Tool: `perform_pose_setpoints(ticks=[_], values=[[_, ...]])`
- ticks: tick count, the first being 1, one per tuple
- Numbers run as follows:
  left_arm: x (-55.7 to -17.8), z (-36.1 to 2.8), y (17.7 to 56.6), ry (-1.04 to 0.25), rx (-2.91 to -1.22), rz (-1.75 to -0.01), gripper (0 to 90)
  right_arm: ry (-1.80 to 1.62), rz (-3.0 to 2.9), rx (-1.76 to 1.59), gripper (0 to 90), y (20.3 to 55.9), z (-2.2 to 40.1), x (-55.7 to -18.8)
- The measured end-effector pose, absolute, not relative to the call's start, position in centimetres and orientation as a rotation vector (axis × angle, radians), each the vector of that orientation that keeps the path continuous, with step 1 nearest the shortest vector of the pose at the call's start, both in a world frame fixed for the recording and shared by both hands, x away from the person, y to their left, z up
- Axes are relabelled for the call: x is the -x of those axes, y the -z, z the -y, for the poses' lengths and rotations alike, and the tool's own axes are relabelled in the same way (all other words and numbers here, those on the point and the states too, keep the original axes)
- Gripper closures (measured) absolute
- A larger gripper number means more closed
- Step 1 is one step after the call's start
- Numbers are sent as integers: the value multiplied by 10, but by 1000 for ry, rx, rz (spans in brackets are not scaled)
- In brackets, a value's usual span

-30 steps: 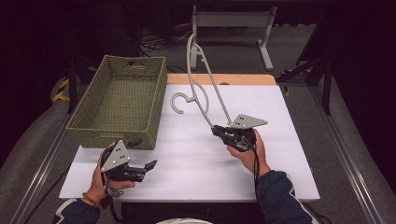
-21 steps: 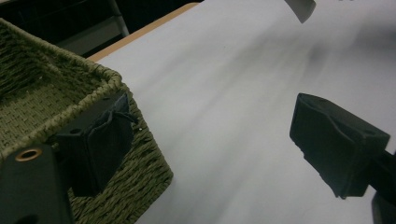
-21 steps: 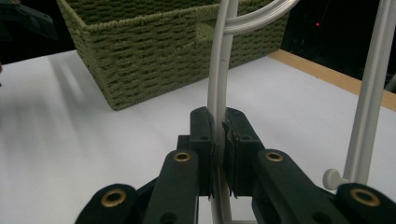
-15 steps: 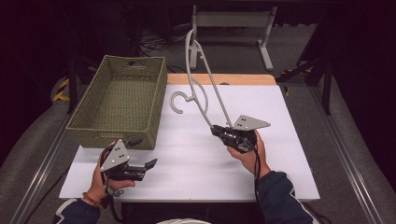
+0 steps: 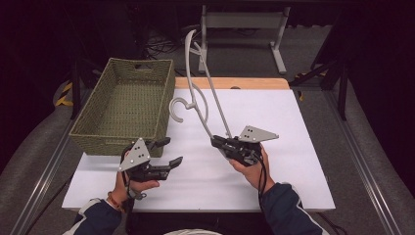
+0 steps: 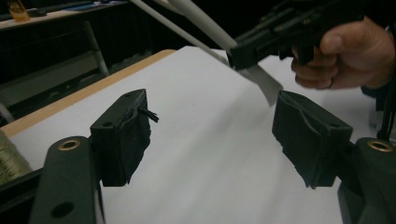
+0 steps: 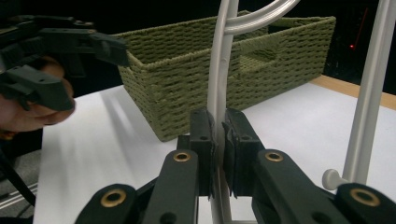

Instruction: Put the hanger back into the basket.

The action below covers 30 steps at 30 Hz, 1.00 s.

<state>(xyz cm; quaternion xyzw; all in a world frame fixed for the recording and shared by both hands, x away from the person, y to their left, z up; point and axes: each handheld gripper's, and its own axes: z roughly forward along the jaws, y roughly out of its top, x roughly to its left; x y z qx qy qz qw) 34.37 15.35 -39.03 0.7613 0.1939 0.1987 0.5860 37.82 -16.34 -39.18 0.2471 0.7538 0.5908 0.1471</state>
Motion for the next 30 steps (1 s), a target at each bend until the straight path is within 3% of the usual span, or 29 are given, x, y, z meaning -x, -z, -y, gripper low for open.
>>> perform_pose_setpoints(ticks=[20, 22, 30], values=[[-386, -116, 390, -259, -1646, -518, 477, -1847, -2172, -672, 828, 409, 142, -373], [-387, -116, 391, -240, -1641, -502, 540, -1845, -2178, -667, 828, 410, 141, -373], [-389, -116, 393, -235, -1651, -524, 606, -1845, -2173, -687, 827, 415, 138, -374]])
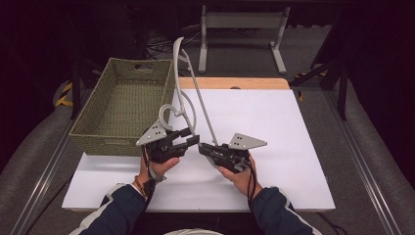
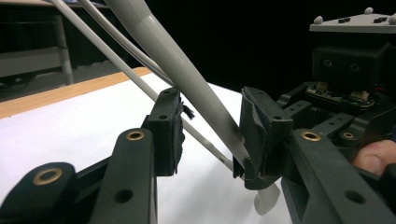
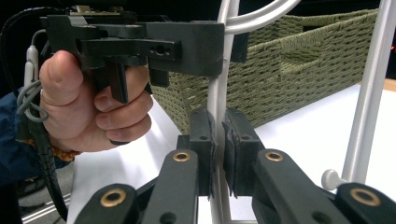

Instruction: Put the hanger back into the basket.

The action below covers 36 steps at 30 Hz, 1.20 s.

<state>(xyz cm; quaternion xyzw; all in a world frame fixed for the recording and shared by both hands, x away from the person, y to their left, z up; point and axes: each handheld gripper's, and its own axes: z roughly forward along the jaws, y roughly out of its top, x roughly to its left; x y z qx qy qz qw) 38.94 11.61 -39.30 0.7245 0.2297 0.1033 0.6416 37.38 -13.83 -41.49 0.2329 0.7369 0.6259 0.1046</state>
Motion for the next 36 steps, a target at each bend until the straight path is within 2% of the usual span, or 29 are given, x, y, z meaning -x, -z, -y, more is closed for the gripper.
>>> perform_pose_setpoints(ticks=[7, 20, 31, 36], values=[[-394, -111, 400, -150, -1698, -481, 649, -1853, -2165, -679, 827, 417, 139, -376], [-393, -110, 394, -189, -1714, -456, 702, -1849, -2184, -670, 822, 421, 137, -376], [-388, -106, 389, -232, -1736, -411, 816, -1812, -2206, -695, 774, 422, 137, -376], [-387, -102, 386, -255, -1757, -409, 816, -1794, -2207, -691, 757, 420, 139, -374]])
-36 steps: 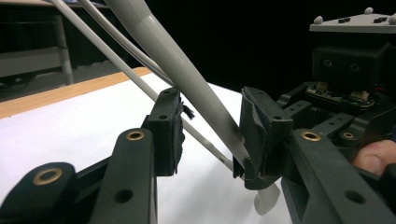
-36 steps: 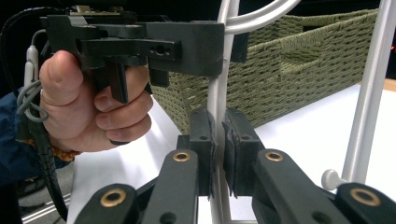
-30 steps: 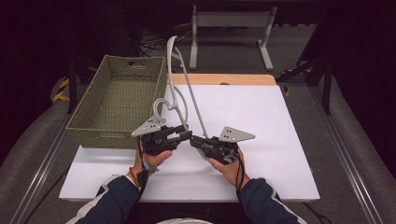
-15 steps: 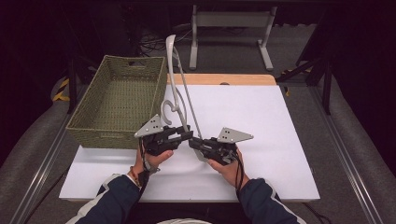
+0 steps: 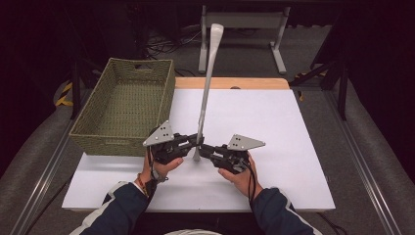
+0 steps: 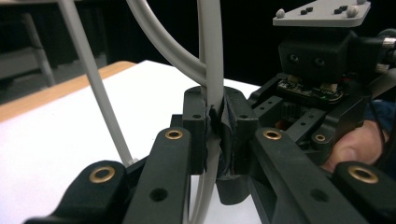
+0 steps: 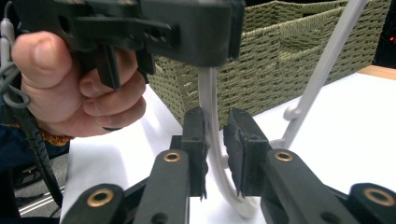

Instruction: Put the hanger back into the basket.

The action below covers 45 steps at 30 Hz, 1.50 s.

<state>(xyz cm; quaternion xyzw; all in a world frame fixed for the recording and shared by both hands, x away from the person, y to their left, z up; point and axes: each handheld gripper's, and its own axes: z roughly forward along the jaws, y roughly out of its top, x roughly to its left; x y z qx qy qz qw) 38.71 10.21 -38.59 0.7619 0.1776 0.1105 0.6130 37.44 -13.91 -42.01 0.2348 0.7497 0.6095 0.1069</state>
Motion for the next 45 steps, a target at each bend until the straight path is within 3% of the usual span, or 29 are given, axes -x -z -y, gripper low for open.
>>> perform_pose_setpoints(ticks=[2, 11, 25, 39, 45], values=[[-388, -102, 386, -247, -1764, -419, 816, -1777, -2212, -693, 681, 419, 140, -374], [-391, -101, 382, -277, -1779, -436, 817, -1583, -2245, -685, 558, 411, 165, -365], [-393, -100, 335, -372, -1795, -428, 820, -1434, -2148, -917, 484, 419, 259, -355], [-392, -124, 294, -517, -1738, -449, 820, -1385, -2149, -932, 419, 421, 265, -356], [-397, -148, 289, -579, -1725, -494, 820, -1383, -2109, -903, 298, 418, 263, -354]])
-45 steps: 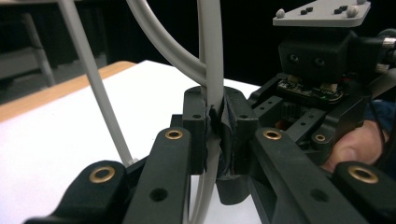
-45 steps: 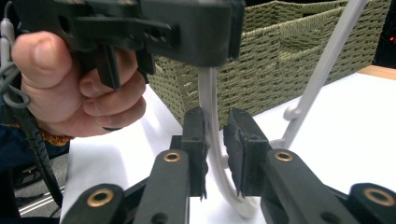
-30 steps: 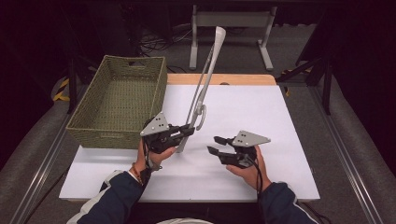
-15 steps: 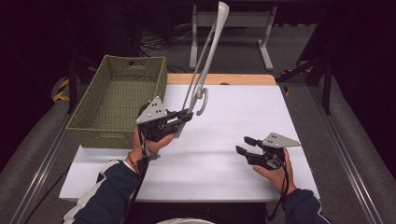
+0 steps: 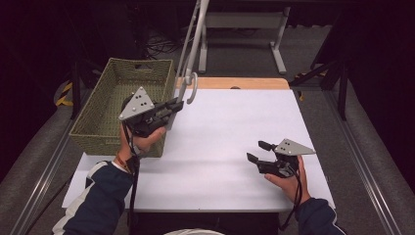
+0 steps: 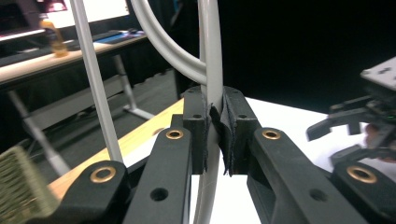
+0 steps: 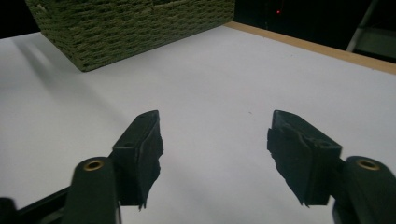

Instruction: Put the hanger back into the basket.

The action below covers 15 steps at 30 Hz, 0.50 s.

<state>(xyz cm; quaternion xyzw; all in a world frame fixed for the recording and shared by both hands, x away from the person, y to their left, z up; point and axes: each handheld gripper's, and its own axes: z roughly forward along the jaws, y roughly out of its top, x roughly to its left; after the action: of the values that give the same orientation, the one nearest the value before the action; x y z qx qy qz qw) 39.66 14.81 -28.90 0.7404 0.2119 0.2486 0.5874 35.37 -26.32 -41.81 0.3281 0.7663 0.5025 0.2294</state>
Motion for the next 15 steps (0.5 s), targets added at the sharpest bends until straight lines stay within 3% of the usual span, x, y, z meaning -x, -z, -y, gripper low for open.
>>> perform_pose_setpoints(ticks=[4, 15], values=[[-399, -166, 285, -632, -1719, -527, 820, -1366, -2058, -908, 206, 417, 262, -352], [-408, -204, 277, -721, -1724, -627, 820, -1330, -2081, -905, 206, 421, 256, -354]])
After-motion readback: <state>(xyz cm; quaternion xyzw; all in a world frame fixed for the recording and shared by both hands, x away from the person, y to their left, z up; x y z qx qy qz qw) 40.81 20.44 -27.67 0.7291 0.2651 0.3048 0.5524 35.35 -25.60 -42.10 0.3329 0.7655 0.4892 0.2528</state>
